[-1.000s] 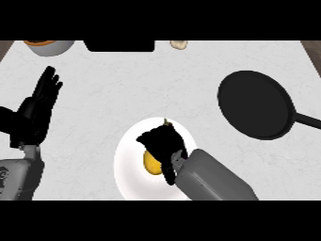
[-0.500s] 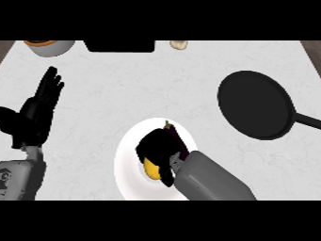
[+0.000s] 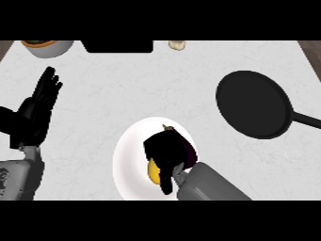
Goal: Pick the lemon from the plate and place it in the pan
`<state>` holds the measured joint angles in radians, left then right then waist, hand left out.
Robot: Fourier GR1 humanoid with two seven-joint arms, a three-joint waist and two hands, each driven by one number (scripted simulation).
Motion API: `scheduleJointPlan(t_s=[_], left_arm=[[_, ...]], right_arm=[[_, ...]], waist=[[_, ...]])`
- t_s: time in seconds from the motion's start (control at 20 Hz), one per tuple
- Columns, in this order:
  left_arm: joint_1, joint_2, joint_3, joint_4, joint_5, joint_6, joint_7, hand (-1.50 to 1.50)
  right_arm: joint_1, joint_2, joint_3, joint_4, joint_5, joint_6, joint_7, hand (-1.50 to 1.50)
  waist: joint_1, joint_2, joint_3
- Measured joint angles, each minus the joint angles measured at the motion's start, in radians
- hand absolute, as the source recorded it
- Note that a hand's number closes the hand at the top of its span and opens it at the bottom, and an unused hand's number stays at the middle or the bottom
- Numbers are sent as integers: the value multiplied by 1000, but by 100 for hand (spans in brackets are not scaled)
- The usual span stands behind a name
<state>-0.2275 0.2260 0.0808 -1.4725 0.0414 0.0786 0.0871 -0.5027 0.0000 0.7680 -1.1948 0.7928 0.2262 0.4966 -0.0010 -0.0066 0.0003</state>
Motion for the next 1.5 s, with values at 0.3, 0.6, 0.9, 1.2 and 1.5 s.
scheduleJointPlan(t_s=[0.3, 0.6, 0.9, 1.2, 1.5], left_arm=[[5, -9, -3, -1, -7, 11, 6, 0], [5, -2, 7, 9, -6, 1, -8, 0], [14, -17, 0, -4, -14, 8, -13, 0], [6, -16, 8, 0, -3, -5, -14, 0], [8, -11, 7, -28, -5, -12, 12, 0]], right_arm=[[6, 0, 34, -176, 128, -206, 307, 150], [15, -2, 62, -388, 280, -279, 493, 150], [34, -22, -42, -526, 354, -305, 519, 150], [61, -73, -263, -561, 247, -414, 412, 150], [65, -220, -507, -461, 93, -455, 210, 150]], waist=[[-10, -5, 0], [-11, -1, -1], [-6, 3, 0], [-1, 7, 0], [4, 10, 0]])
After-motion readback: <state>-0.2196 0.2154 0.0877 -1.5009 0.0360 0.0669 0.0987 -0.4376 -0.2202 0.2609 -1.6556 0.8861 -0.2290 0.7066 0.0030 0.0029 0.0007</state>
